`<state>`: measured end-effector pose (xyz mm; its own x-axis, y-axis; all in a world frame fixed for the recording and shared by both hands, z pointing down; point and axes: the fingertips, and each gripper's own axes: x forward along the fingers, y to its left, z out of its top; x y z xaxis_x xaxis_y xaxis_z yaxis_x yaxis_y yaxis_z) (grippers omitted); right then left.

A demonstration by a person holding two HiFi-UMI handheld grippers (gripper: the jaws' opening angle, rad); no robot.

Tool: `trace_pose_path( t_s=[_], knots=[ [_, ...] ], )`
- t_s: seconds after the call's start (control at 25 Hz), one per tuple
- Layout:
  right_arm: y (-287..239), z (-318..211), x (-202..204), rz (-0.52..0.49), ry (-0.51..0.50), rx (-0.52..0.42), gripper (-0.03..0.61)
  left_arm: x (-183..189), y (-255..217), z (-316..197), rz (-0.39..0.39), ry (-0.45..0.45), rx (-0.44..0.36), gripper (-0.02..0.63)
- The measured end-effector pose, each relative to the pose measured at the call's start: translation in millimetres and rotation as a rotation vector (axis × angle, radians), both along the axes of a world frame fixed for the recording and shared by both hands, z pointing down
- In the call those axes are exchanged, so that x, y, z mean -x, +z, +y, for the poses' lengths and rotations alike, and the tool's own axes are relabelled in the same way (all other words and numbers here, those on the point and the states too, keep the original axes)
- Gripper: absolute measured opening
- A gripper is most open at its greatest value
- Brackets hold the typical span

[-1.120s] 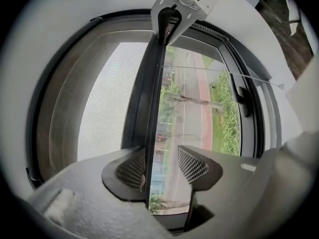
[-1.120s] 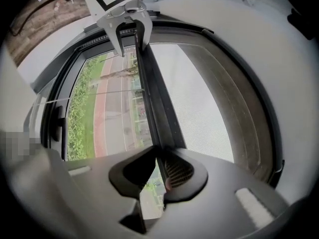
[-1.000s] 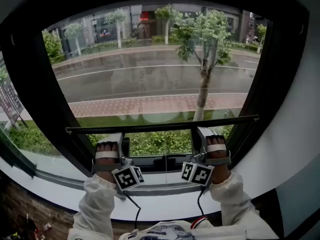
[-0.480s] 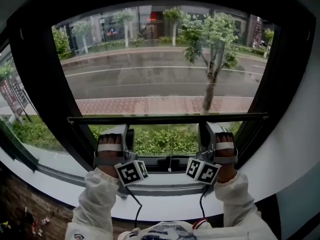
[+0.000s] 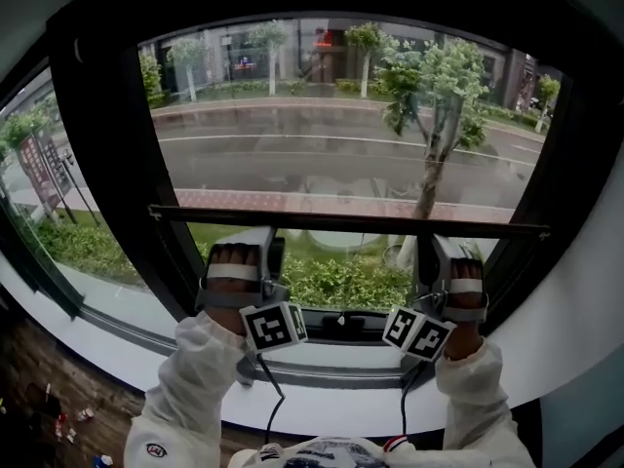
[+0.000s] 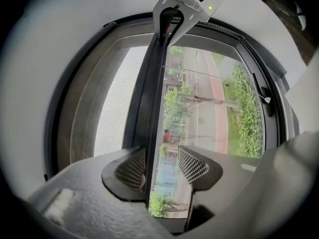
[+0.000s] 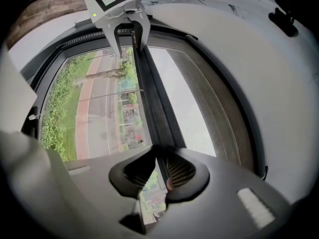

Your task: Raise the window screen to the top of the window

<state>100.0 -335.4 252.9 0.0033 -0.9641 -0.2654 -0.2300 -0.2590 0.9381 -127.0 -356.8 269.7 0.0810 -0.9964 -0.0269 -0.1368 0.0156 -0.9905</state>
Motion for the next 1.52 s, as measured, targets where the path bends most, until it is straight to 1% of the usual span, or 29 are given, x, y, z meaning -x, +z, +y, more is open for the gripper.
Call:
trace_pose_path(
  t_s=[0.12, 0.32, 0.52, 0.68, 0.76, 0.8, 0.92, 1.04, 1.32, 1.52],
  knots=[
    [1.4, 0.5, -0.5, -0.004, -0.003, -0.006, 0.061, -0.8, 1.1, 0.3, 0.002, 0.002, -0.002, 0.207],
    [-3.0, 0.0, 1.2, -0.009, -0.006, -0.034, 0.061, 1.2, -4.4, -0.3, -0.005, 0.004, -0.033, 0.207],
    [-1.8, 0.8, 1.7, -0.008, -0.009, -0.031, 0.061, 1.6, -3.0, 0.6, -0.013, 0.008, -0.025, 0.207],
    [-5.7, 2.0, 1.6, -0.016, -0.013, -0.069, 0.063, 2.7, -7.2, 0.9, -0.015, 0.004, -0.059, 0.207],
    [-6.0, 1.9, 1.6, -0.022, -0.013, -0.071, 0.063, 2.4, -8.0, 0.6, -0.010, 0.005, -0.061, 0.206],
    [-6.2, 2.7, 1.7, -0.022, -0.014, -0.080, 0.063, 2.5, -8.7, 1.2, -0.011, 0.006, -0.067, 0.193],
    [-8.0, 5.7, 3.2, -0.018, -0.017, -0.122, 0.066, 4.9, -11.4, 3.5, -0.018, 0.007, -0.107, 0.193],
    [-9.9, 7.9, 4.5, -0.025, -0.016, -0.141, 0.066, 6.1, -14.9, 5.5, -0.016, 0.002, -0.131, 0.193],
    [-39.2, 7.7, -1.9, -0.021, -0.016, -0.156, 0.066, -0.3, -43.4, 5.1, -0.024, 0.003, -0.135, 0.193],
    [-26.0, 7.7, -3.9, -0.027, -0.012, -0.184, 0.067, -2.0, -31.8, 4.8, -0.025, 0.003, -0.162, 0.193]
  ],
)
